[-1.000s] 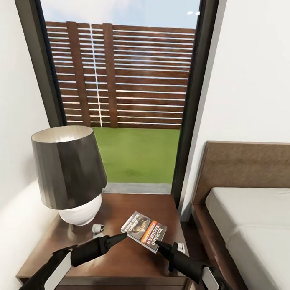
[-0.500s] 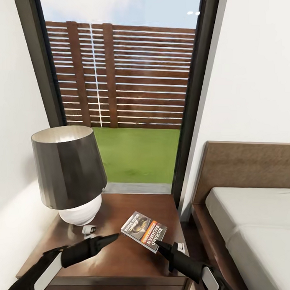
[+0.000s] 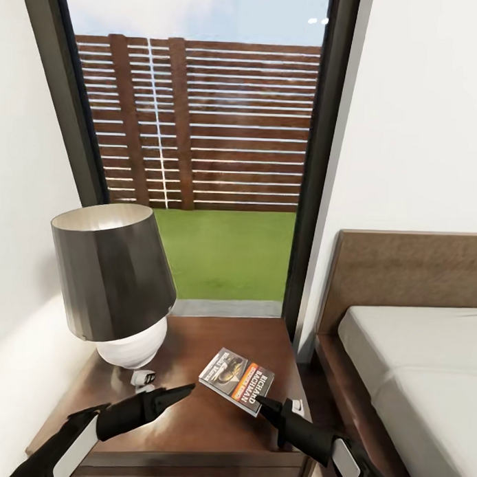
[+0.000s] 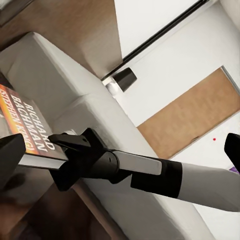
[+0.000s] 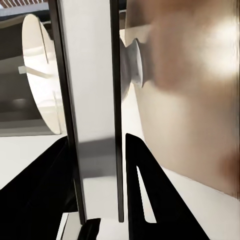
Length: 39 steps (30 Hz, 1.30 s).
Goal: In the bedroom, move the book from the bed onto either nightstand, and place the two sandals side by side next to the bed.
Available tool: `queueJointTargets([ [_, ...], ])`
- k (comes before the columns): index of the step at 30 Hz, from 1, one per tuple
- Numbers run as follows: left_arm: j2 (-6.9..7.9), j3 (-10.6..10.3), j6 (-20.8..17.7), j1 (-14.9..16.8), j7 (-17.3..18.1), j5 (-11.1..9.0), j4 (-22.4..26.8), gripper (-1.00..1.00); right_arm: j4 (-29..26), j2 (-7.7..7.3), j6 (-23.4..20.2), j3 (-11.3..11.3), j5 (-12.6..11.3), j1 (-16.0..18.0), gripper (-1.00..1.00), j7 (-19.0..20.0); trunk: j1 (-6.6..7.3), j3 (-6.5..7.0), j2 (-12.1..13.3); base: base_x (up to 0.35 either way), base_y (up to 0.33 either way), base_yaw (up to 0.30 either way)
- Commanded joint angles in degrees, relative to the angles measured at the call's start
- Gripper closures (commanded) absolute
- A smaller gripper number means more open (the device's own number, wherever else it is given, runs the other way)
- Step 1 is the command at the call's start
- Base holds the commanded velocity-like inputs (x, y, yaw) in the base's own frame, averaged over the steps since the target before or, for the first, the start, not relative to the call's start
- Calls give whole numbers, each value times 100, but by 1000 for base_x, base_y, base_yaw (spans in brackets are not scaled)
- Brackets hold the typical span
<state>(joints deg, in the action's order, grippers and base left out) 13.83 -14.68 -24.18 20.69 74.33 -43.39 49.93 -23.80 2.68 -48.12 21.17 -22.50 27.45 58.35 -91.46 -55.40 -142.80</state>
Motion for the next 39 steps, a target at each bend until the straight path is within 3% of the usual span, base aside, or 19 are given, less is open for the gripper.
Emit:
queueJointTargets([
  [1, 7, -26, -60, 5, 3, -56, -1, -100, -2, 5, -31, 27, 0, 5, 100, 10, -21, -24, -44, 0, 0, 0],
  [9, 5, -26, -60, 5, 3, -55, -1, -100, -2, 5, -31, 27, 0, 3, 100, 10, -42, -201, -55, 0, 0, 0],
  [18, 5, -26, -60, 5, 3, -55, -1, -100, -2, 5, -31, 27, 0, 4, 100, 10, -42, -201, -55, 0, 0, 0],
  [31, -3, -35, -60, 5, 3, -47, -10, -100, -2, 5, -31, 27, 0, 5, 100, 10, -75, -489, -72, 0, 0, 0],
  [39, -3, -35, -61, 5, 3, -47, -10, -100, -2, 5, -31, 27, 0, 2, 100, 10, -75, -489, -72, 0, 0, 0],
])
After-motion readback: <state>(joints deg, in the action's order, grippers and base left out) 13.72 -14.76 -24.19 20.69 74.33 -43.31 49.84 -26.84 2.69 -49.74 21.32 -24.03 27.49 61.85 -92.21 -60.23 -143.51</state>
